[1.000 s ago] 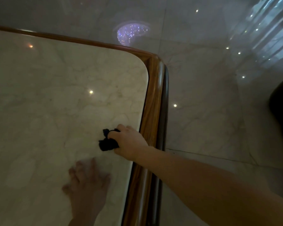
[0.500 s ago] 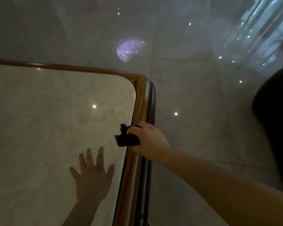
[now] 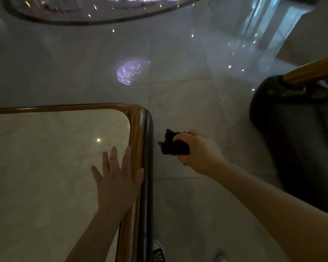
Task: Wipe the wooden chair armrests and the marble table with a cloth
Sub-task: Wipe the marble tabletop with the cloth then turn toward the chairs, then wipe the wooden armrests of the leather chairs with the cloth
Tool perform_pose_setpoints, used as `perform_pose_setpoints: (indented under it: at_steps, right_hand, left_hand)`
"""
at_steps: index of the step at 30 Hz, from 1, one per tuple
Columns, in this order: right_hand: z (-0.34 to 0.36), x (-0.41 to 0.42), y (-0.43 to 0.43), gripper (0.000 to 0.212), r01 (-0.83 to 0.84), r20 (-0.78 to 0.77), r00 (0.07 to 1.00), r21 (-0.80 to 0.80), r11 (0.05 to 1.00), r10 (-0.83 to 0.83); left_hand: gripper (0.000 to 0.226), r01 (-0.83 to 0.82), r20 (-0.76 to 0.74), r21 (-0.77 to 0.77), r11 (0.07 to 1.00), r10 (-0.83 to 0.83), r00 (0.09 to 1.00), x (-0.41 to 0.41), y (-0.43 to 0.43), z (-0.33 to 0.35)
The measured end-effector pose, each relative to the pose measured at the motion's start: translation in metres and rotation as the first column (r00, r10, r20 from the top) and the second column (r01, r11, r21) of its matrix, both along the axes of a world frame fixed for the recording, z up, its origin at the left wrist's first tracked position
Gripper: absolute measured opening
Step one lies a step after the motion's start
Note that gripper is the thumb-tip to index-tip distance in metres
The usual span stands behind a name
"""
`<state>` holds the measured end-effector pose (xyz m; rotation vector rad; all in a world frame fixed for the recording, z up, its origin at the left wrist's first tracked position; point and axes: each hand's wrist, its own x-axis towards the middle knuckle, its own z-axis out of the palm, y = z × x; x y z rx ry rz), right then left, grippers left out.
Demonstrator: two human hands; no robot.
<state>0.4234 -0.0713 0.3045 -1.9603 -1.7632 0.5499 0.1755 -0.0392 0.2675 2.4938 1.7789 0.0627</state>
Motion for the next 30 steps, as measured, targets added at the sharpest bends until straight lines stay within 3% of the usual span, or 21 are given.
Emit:
perform_pose_setpoints:
  at_steps: [15,20,30]
  right_hand:
    - [0.090,0.154,-0.164,0.040,0.335,0.031,0.941,0.029,0.942,-0.336]
    - [0.103,0.190,-0.211,0.038,0.413,0.035,0.909,0.047,0.909,-0.415]
    - [0.118,0.243,-0.303,0.039,0.554,0.040,0.832,-0.003,0.833,-0.553]
  left_hand:
    - [0.077,0.265,0.092,0.096,0.959,-0.274,0.957,0.176,-0.078,0.112]
    - [0.074,0.357,0.085,0.165,0.920,-0.374,0.924,0.225,-0.107,0.126]
    - [0.074,0.457,0.131,0.140,0.878,-0.474,0.871,0.303,-0.159,0.137]
